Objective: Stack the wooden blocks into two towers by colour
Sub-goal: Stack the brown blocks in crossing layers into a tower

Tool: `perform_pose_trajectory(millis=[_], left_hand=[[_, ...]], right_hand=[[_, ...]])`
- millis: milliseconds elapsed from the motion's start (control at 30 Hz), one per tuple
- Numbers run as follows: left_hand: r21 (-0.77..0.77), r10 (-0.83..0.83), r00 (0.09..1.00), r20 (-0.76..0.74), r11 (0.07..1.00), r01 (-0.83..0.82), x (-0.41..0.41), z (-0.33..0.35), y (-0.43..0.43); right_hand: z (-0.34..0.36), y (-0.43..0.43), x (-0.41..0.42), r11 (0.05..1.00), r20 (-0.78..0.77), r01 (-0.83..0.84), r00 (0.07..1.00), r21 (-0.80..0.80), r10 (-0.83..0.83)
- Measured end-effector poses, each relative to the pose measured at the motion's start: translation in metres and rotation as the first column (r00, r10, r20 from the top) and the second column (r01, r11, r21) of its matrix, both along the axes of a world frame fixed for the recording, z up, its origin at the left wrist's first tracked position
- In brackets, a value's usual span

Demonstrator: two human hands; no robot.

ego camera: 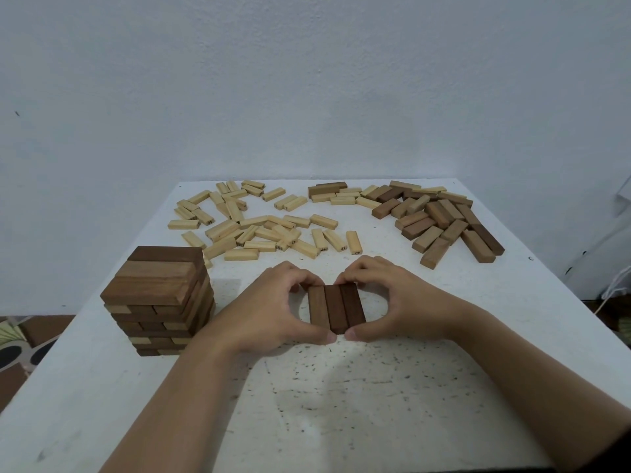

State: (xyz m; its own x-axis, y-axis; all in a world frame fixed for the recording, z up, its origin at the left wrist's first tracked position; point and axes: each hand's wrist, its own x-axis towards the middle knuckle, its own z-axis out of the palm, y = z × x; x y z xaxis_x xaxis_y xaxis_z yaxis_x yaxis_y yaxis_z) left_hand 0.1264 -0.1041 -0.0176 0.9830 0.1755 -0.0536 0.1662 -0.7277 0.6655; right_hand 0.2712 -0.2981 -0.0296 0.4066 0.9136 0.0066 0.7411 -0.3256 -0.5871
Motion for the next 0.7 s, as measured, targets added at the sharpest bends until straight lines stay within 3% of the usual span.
perform_pose_trajectory(millis=[400,700], left_hand=[[-0.026,0.028,0.998,0.058,0.999,-0.026,-0.001,0.003,-0.006],[0.139,-0.015,0.973,0.229,0.990,-0.018,-0.005,0.012,-0.017]], right_hand=[[0.003,0.000,-0.003,0.999,-0.020,0.005,1.000,0.043,-0.004],[0.013,-0.007,-0.016,0.980,0.124,-0.017,0.992,0.196,-0.007]])
